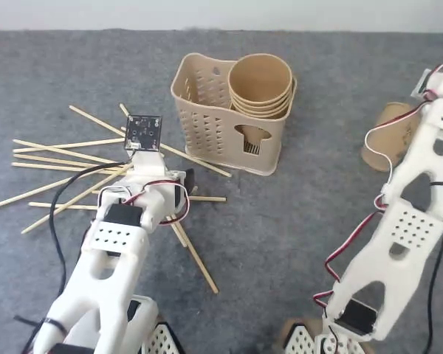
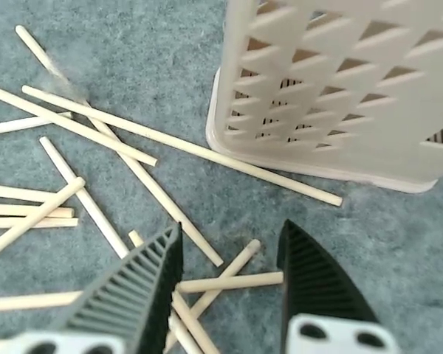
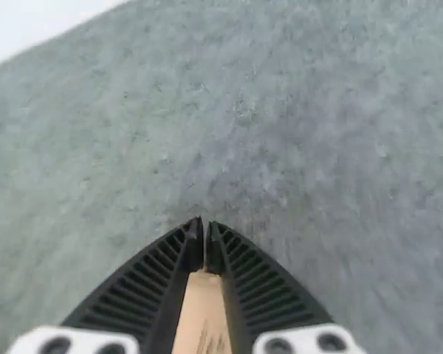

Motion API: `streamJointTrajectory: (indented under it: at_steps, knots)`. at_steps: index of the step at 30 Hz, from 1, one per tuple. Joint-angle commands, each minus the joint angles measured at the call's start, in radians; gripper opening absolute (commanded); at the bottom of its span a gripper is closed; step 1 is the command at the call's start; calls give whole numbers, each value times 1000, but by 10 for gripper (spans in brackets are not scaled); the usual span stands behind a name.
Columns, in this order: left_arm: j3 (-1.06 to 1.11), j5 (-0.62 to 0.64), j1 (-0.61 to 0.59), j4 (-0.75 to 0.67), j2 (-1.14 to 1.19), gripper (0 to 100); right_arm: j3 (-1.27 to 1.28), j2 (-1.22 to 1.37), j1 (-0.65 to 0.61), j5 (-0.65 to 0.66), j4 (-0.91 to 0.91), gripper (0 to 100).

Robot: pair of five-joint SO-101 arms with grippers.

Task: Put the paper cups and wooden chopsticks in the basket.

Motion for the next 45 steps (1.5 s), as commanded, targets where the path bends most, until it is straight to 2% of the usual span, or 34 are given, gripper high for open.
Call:
streamJointTrajectory:
  at_steps: [1,5,10,17,24,26,33,45]
  knots:
    - [-5,-6,9,-31,2,196,-52,24,36,-12,-179,22]
    - [-5,-6,9,-31,2,196,-52,94,53,-3,-249,22]
    - [-5,-6,11,-32,2,196,-51,177,27,92,-189,22]
    - [-4,-6,11,-32,2,196,-64,191,-61,376,150,18]
    - [-2,-6,9,-32,2,196,-311,130,-136,385,582,9]
    - [-2,-6,6,-32,2,196,-348,127,-162,387,634,8]
    - [-5,-6,2,-32,2,196,-41,4,-150,417,631,8]
    - [-7,-6,2,-31,0,196,701,-579,-134,529,625,9]
